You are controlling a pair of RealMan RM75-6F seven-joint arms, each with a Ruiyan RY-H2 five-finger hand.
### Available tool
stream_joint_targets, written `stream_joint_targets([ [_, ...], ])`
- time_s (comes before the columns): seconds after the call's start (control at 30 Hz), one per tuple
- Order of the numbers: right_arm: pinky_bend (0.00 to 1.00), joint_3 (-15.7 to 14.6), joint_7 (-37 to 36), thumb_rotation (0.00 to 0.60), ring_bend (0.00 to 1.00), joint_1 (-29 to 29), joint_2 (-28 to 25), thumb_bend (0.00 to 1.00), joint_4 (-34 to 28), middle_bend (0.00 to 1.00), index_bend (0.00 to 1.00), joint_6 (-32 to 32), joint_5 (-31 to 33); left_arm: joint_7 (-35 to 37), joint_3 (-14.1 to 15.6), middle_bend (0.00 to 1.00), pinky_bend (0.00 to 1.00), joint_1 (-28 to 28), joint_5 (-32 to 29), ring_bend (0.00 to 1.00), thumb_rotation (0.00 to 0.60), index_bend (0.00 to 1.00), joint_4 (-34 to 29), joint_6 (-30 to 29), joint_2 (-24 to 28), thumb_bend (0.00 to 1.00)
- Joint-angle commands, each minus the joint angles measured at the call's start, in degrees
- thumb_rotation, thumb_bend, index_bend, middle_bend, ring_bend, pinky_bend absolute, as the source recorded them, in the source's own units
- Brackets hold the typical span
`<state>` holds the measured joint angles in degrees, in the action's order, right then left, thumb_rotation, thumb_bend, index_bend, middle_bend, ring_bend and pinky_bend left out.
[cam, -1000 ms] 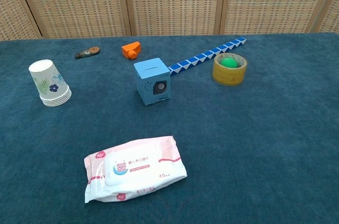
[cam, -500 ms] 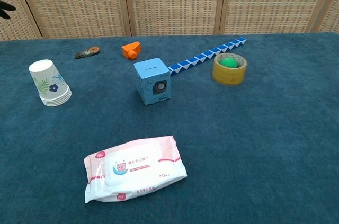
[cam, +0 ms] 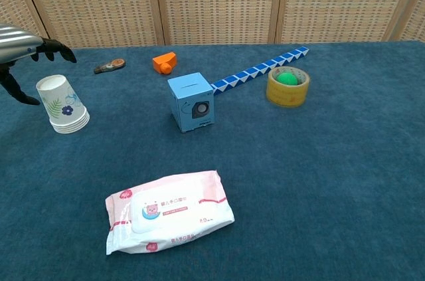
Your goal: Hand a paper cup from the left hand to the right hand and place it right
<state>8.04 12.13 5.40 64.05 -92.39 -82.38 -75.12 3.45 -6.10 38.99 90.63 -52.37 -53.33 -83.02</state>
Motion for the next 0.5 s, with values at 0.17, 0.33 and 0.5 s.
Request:
stream_joint_targets([
  [0.17,0.00,0.1,0.1,0.600,0.00,0.3,0.4,0.00,0.7,0.00,0.00,0.8,0.9,3.9,1.1,0.27,0.34,2.1,-0.9,0.30,0.600,0.27,5.7,1.4,-4.2,0.08],
  [0.33,0.00,0.2,0.1,0.600,0.00,0.4,0.6,0.00,0.9,0.00,0.00,0.9,1.2,6.0,1.6,0.31,0.37,2.5,-0.7,0.34,0.600,0.32,7.5,0.0,-5.3,0.08],
  [0.5,0.00,0.2,0.1,0.600,0.00,0.5,0.7,0.00,1.0,0.00,0.00,1.0,1.4,5.9,2.1,0.41,0.44,2.5,-0.4,0.45,0.600,0.43,9.4,-1.7,-5.7,0.08],
])
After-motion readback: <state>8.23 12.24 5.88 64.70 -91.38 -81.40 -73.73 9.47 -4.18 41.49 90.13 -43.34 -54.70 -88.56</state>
